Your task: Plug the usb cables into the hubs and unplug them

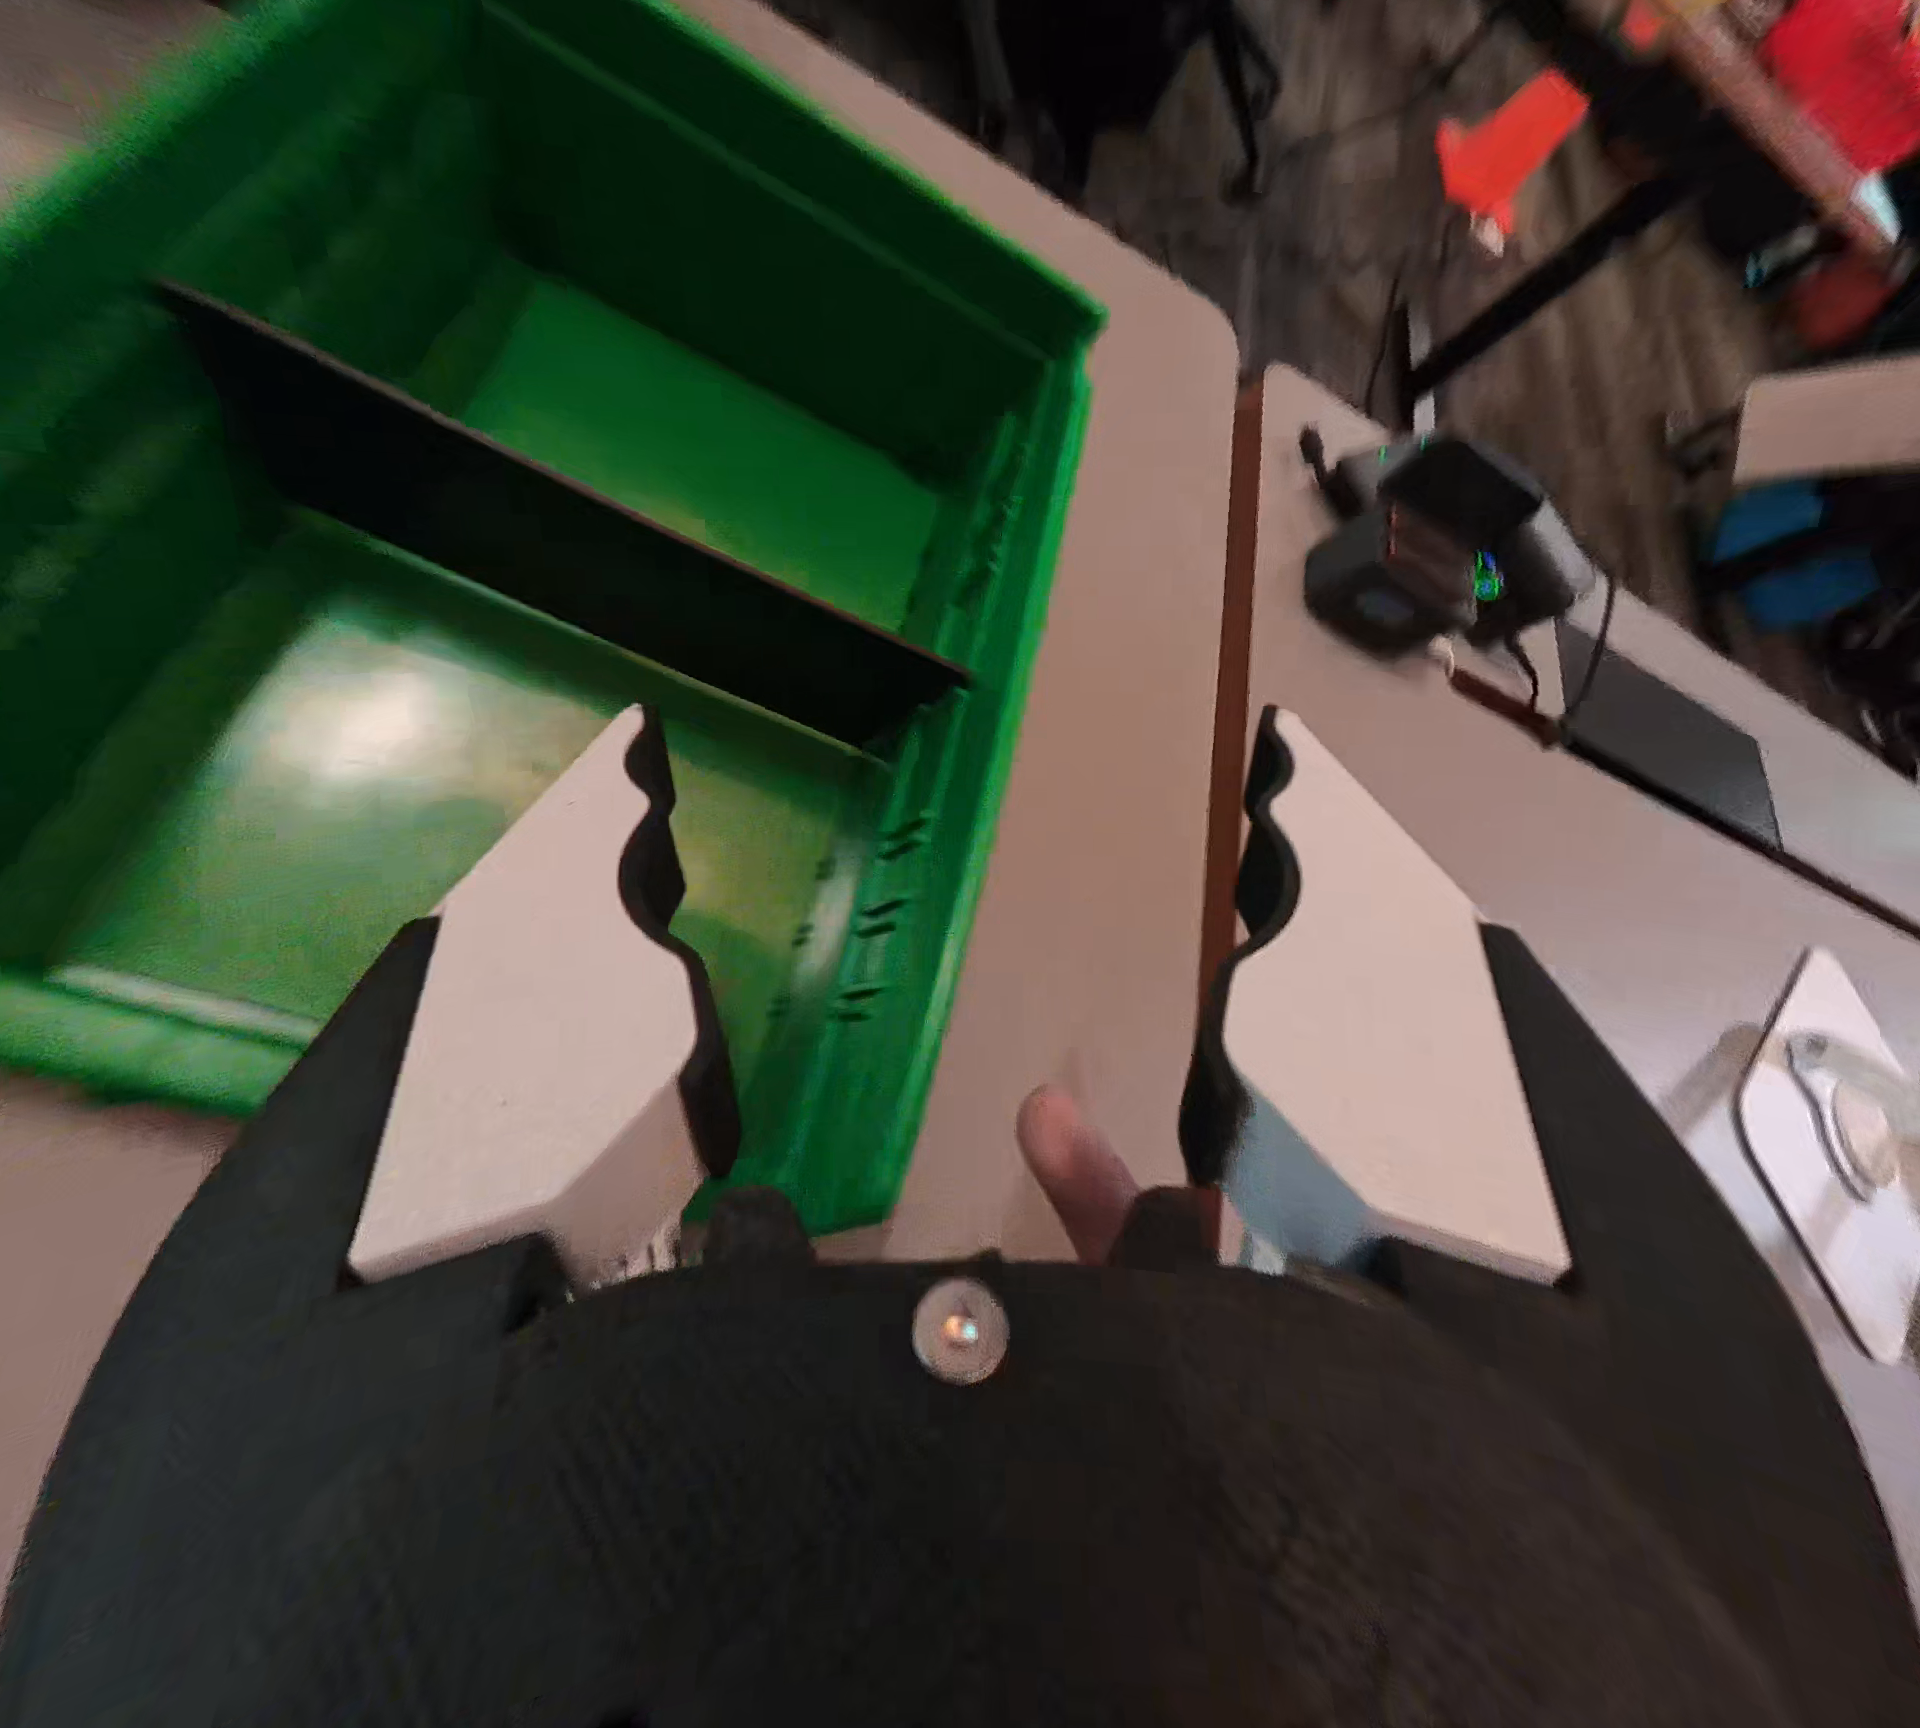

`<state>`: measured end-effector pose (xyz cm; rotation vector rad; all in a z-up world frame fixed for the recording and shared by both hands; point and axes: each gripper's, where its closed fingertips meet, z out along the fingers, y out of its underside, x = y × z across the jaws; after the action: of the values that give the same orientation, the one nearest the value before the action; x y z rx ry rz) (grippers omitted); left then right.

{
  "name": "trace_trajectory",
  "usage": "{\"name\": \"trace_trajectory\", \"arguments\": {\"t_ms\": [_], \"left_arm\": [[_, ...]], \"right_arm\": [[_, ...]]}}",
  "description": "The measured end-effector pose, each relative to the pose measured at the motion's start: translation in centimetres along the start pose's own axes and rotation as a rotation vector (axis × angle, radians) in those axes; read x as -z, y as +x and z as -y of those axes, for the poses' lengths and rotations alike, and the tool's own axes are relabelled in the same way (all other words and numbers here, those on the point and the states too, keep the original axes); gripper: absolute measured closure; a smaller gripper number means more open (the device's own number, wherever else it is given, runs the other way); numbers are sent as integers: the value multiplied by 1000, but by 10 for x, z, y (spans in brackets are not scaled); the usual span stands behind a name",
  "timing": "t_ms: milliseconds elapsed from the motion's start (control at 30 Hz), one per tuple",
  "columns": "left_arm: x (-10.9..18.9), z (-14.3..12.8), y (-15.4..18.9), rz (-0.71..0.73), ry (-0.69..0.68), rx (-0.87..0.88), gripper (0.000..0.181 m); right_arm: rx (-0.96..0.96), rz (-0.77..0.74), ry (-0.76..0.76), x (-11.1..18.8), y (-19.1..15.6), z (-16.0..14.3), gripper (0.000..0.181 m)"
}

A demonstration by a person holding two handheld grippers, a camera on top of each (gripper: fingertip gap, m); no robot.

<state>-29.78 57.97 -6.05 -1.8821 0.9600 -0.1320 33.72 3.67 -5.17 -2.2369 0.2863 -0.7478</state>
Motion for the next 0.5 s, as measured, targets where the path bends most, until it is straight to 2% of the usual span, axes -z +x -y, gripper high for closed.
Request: {"name": "trace_trajectory", "arguments": {"t_ms": [33,100,200,300,400,500], "left_arm": [[-7,-2,10,-34,-76,6,129],[-23,-5,27,-81,-191,23,112],[-53,-16,40,-74,-347,25,101],[-85,-32,36,11,-462,-14,95],[-106,-50,36,55,-580,-23,88],[-119,-55,41,60,-593,-27,89]], "right_arm": [[2,17,48,14,-14,8,71],[-7,75,140,40,-49,21,71],[12,186,251,73,-111,27,73],[49,282,277,98,-164,10,74],[26,324,294,111,-195,-8,85],[6,415,257,117,-230,-31,87]]}}
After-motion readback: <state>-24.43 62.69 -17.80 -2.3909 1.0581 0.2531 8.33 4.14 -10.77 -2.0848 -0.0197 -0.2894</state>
